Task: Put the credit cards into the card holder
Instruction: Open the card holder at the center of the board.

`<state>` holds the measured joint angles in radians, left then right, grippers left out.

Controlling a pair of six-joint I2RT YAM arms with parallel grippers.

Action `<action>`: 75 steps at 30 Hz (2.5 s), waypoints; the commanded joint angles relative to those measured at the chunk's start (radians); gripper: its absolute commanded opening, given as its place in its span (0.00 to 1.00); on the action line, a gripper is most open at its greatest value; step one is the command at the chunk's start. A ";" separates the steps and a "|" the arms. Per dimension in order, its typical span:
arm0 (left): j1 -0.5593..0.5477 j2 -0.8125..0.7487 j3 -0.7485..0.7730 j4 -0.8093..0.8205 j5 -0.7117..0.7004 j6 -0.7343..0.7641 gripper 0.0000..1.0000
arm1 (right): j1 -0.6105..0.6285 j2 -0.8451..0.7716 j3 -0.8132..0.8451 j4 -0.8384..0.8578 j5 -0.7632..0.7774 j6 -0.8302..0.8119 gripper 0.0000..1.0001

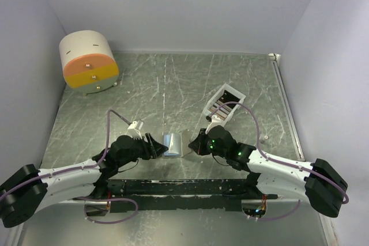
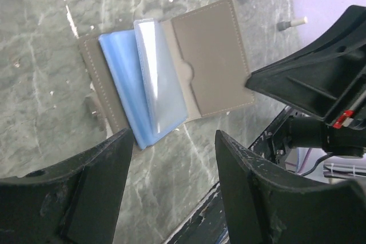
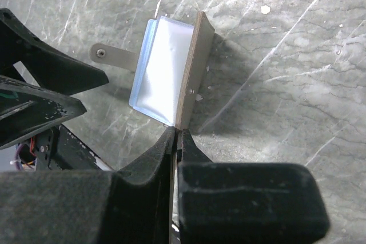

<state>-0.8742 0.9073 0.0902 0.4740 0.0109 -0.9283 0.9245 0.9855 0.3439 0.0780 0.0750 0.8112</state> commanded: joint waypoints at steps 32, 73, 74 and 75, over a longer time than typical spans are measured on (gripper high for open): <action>-0.003 0.244 0.012 0.212 0.000 -0.027 0.70 | 0.002 -0.034 -0.092 -0.001 0.074 0.035 0.00; -0.004 0.167 0.026 0.116 0.041 -0.012 0.07 | 0.003 -0.070 0.198 -0.275 0.030 0.100 0.38; -0.004 0.159 0.022 0.109 0.038 -0.023 0.07 | 0.003 -0.057 0.203 -0.246 0.010 0.108 0.38; -0.004 0.152 0.017 0.106 0.037 -0.029 0.07 | 0.003 -0.038 0.207 -0.215 -0.007 0.114 0.39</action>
<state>-0.8742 1.0927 0.1059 0.5922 0.0315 -0.9371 0.9245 0.9165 0.5266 -0.1593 0.1219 0.8845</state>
